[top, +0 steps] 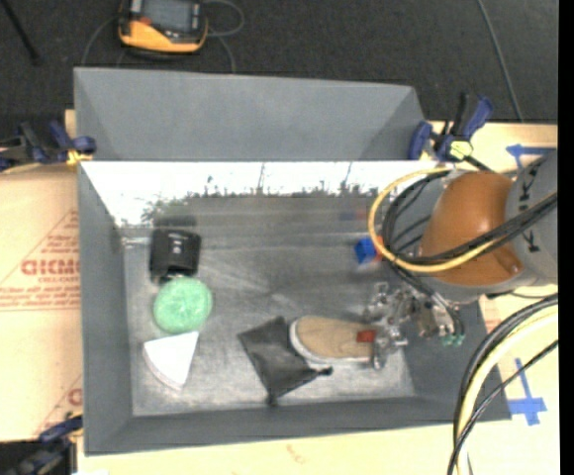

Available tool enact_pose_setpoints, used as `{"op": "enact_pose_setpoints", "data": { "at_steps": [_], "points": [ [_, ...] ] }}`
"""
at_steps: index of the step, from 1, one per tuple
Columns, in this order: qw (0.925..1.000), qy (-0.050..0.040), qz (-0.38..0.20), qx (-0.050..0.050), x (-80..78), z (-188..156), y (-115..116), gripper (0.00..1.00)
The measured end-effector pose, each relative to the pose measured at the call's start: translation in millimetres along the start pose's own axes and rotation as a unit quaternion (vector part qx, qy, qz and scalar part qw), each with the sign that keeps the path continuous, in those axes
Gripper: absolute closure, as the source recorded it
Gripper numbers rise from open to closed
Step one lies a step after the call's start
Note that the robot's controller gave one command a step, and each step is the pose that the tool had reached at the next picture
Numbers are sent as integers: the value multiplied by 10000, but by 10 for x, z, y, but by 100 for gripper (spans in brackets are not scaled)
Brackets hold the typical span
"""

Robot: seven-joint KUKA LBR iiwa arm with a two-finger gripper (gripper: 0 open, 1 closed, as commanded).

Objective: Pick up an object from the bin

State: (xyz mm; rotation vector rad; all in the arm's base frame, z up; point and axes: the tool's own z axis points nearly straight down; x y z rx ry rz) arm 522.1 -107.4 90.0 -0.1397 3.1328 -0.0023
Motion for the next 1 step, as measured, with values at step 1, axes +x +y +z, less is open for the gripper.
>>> {"op": "enact_pose_setpoints", "data": {
  "at_steps": [1],
  "points": [
    [9996, 8, -275, -2, 6, -1322, -64, 100]
  ]
}}
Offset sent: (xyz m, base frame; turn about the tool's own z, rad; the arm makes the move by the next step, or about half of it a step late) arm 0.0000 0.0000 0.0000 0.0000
